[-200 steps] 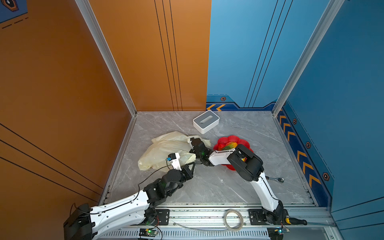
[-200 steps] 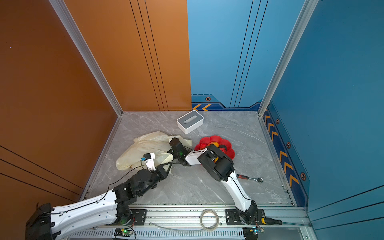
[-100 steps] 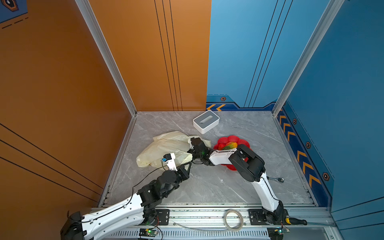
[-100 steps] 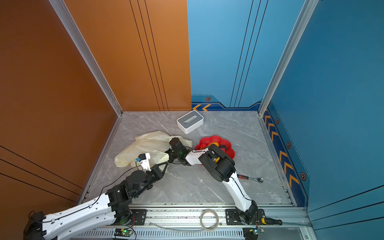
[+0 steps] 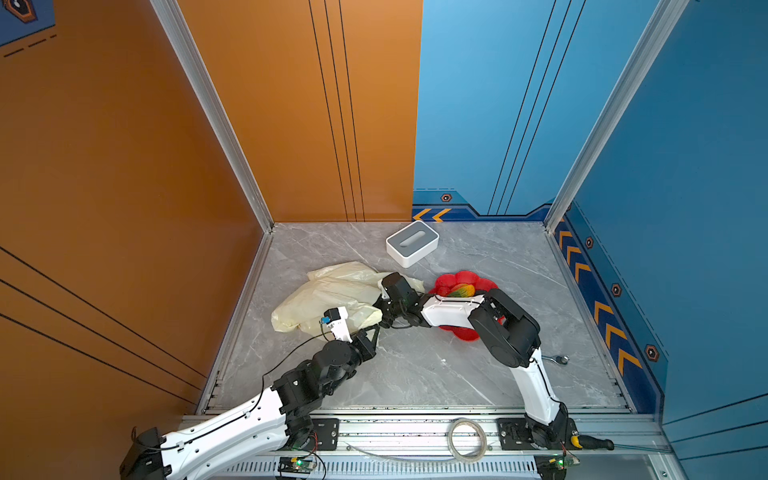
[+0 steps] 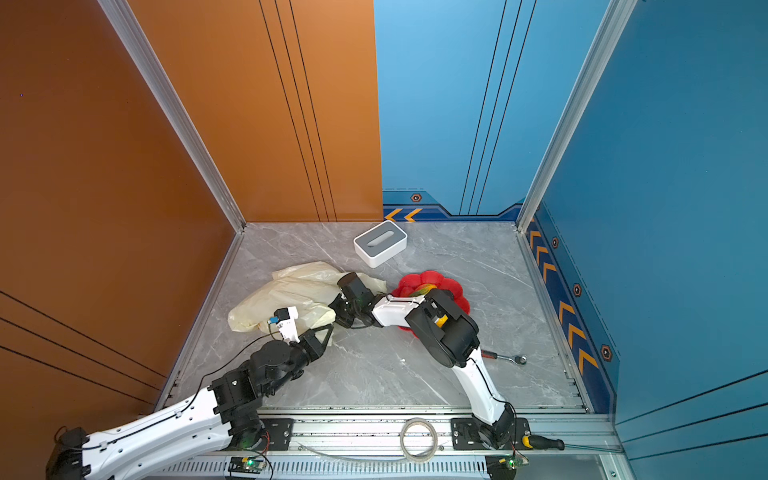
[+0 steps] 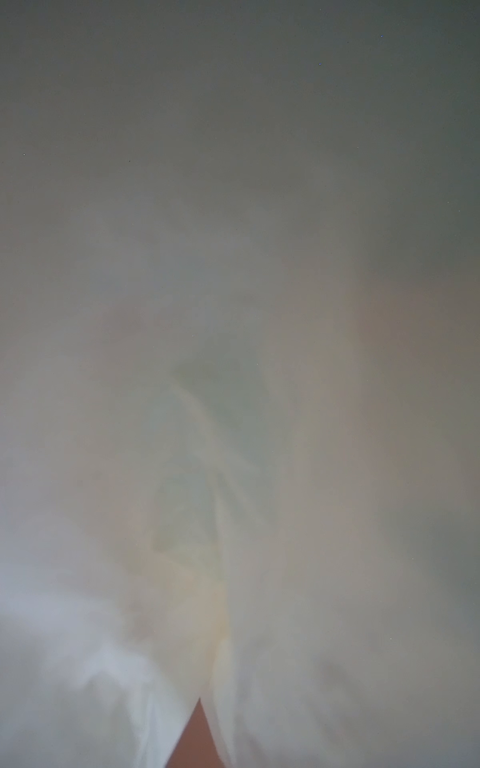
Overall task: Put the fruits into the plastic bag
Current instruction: 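Hold the right gripper inside the bag while the left gripper holds the bag edge, then release the green fruit in the bag and withdraw the right gripper toward the bowl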
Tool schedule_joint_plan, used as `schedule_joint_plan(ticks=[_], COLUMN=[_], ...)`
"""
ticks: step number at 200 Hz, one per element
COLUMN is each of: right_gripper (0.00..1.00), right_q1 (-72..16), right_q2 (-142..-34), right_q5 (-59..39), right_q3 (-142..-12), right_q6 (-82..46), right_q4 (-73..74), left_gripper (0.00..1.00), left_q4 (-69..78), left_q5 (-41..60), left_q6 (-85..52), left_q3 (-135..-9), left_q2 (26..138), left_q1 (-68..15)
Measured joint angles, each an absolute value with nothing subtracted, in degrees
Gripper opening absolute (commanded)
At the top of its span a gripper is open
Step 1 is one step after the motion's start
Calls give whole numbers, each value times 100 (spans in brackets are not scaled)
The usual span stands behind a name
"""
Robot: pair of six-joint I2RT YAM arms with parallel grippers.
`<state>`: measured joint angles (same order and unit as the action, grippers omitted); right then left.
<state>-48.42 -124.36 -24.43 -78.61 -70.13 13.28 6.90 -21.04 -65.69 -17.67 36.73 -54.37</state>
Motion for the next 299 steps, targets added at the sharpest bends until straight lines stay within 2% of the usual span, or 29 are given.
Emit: schedule_joint_plan(ticks=[47, 130, 201, 249, 299], right_gripper=[84, 84, 85, 85, 86], right_q1=[-4842, -4805, -4766, -4644, -4633], right_q2=[-12311, -11817, -11806, -11439, -10501], right_q5=[-2530, -2521, -2213, -1872, -1339], right_q3=[-7972, -8678, -9559, -9553, -9045], right_q6=[-6781, -5907, -4783, -4062, -3454], right_q4=[784, -1059, -3288, -4525, -5369], left_gripper=[0, 0, 0, 0, 0], left_q4=[602, 432, 301, 294, 209], left_q5=[-2106, -2121, -2143, -2150, -2161], left_q6=[-6569, -6567, -6565, -6541, -6541], left_q3=[-1767, -1767, -1767, -1767, -1767], left_q2=[3581, 3358, 3232, 3225, 3232], left_q1=[-5437, -5419, -5332, -5280, -5260])
